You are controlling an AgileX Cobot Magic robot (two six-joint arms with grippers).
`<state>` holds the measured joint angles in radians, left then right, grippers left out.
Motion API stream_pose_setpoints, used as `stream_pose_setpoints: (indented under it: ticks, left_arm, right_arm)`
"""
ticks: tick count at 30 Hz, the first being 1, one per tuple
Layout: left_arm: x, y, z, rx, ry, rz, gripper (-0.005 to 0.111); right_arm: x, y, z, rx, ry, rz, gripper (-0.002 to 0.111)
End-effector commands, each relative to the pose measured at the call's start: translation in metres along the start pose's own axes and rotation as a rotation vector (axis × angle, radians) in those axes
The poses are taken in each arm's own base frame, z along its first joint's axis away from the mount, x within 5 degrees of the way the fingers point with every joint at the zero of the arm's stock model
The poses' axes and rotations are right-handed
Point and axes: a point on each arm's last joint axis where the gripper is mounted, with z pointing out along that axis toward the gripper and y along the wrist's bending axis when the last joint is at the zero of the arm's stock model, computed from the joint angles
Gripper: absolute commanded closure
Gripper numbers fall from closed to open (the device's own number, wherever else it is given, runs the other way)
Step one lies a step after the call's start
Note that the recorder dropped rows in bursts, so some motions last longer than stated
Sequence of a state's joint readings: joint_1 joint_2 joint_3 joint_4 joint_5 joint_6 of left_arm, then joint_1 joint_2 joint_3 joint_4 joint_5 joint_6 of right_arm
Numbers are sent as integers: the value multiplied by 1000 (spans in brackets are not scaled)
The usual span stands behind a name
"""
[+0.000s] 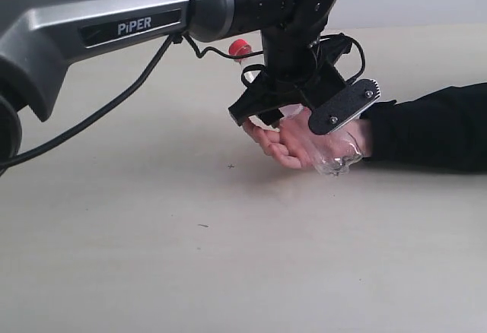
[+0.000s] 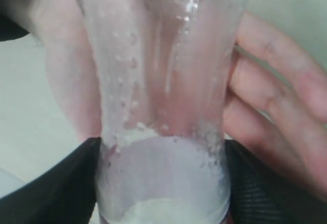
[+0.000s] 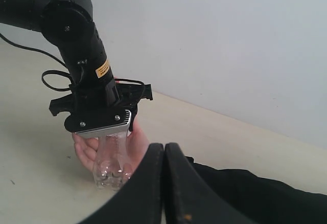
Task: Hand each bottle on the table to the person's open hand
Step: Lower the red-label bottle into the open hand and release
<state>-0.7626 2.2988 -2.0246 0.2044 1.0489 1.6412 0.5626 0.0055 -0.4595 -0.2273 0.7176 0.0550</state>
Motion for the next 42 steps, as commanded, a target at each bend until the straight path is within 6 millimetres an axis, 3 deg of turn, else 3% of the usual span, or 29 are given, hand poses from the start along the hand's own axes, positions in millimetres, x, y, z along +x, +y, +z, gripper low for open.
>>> stream_pose_setpoints:
  ticks: [1, 10, 25, 27, 31, 42]
  left_arm:
    - [1, 0, -3, -2, 14, -3, 45]
    - [0, 2, -10, -18, 14, -115, 45]
    - [0, 0, -10, 5, 14, -101, 47]
    - [0, 0, -10, 4, 14, -135, 45]
    - [0, 0, -10, 4, 12, -150, 28]
    - [0, 0, -11, 0, 14, -147, 27]
  right_arm:
    - [0, 0, 0, 6, -13, -4, 108]
    - [0, 0, 0, 6, -13, -4, 108]
    - [0, 0, 0, 6, -11, -5, 108]
    - [0, 0, 0, 6, -11, -5, 108]
    - [0, 0, 0, 6, -11, -5, 108]
    - [0, 0, 0, 6, -11, -5, 108]
